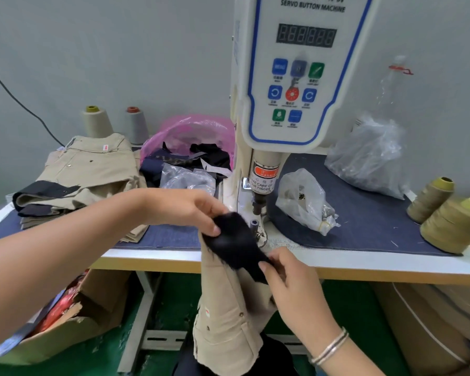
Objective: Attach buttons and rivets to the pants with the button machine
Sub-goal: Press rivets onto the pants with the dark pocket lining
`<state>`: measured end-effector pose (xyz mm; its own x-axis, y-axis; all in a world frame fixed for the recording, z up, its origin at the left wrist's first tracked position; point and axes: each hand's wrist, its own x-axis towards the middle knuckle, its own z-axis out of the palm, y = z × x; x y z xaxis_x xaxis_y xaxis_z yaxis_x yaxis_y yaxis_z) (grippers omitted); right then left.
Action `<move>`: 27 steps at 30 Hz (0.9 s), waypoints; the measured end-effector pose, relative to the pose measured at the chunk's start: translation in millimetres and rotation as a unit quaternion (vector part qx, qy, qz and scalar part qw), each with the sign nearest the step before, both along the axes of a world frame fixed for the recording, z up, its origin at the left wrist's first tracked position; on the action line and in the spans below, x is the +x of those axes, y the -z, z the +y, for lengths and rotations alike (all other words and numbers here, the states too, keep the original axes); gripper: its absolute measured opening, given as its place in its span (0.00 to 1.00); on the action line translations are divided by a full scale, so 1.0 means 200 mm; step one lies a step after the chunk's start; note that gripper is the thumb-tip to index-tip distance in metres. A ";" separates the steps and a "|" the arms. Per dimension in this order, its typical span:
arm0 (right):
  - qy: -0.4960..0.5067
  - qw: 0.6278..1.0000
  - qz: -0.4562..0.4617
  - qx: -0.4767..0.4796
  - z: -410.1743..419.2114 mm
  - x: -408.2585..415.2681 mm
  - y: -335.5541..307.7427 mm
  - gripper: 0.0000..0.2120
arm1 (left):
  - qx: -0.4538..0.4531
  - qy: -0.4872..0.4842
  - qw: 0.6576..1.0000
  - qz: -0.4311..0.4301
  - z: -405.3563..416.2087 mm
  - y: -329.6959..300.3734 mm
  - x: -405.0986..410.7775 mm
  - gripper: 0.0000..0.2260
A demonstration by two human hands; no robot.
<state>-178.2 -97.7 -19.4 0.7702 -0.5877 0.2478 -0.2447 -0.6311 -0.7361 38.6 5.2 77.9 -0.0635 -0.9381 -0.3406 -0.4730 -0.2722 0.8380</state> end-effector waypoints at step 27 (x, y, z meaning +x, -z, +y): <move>-0.163 0.979 -0.028 0.122 -0.07 -0.04 -0.15 0.10 | 0.082 0.064 0.985 -0.139 0.13 0.02 -0.07 0.05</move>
<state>-186.0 -111.4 9.6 0.9158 -0.3600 0.1781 -0.0147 -0.4732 -0.8808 24.4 31.0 74.2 -0.0613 -0.8597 -0.5071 -0.7172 -0.3154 0.6214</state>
